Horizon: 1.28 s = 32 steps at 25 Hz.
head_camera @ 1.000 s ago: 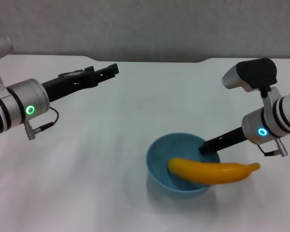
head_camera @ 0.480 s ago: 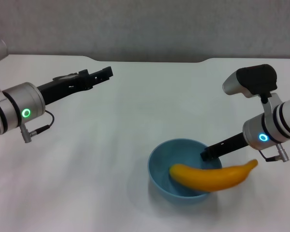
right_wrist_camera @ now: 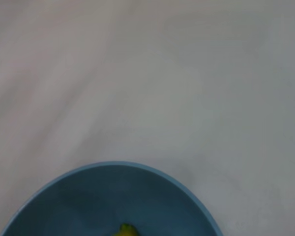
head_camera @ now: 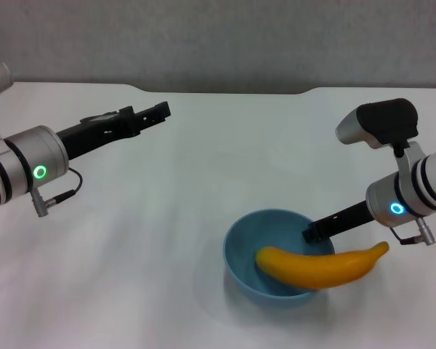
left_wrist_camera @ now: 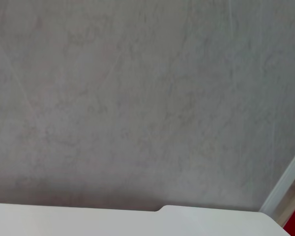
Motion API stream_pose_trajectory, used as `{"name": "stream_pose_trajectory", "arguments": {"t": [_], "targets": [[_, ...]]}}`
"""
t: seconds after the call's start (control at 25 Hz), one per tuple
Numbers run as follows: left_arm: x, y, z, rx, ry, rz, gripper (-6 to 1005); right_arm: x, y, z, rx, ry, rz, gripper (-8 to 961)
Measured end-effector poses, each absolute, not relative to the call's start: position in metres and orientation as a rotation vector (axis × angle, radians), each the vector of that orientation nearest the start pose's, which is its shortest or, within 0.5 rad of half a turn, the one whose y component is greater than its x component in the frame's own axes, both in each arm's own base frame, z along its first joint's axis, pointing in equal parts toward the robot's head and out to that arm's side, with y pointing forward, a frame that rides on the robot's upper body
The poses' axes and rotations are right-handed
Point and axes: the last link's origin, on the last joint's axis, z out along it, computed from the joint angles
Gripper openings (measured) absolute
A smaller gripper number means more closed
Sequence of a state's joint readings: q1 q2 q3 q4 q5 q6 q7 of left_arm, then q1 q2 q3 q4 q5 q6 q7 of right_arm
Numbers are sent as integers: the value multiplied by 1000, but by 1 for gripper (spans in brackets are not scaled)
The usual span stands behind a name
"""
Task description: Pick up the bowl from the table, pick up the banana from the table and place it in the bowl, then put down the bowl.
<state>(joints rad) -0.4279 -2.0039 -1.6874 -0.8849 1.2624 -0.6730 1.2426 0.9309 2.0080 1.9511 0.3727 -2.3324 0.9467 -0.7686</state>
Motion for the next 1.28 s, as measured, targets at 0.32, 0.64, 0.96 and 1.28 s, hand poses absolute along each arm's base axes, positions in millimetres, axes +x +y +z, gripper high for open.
{"name": "stream_pose_trajectory", "arguments": {"t": [0.32,0.64,0.96,1.28], "targets": [[-228,406,7,-2086,-1112,-830,862,239,421,-57,-2419,1263,-196,52],[-228,406,7,-2087,-1112,-831,860,238,420,-58,-2426,1245,-199,208],[-234,404,9,-2070,-1121,-822,857,238,421,-56,-2429,1237,-159,357],[-246,402,15,-2030,-1142,-817,855,237,420,-36,-2409,1205,-39,507]]}}
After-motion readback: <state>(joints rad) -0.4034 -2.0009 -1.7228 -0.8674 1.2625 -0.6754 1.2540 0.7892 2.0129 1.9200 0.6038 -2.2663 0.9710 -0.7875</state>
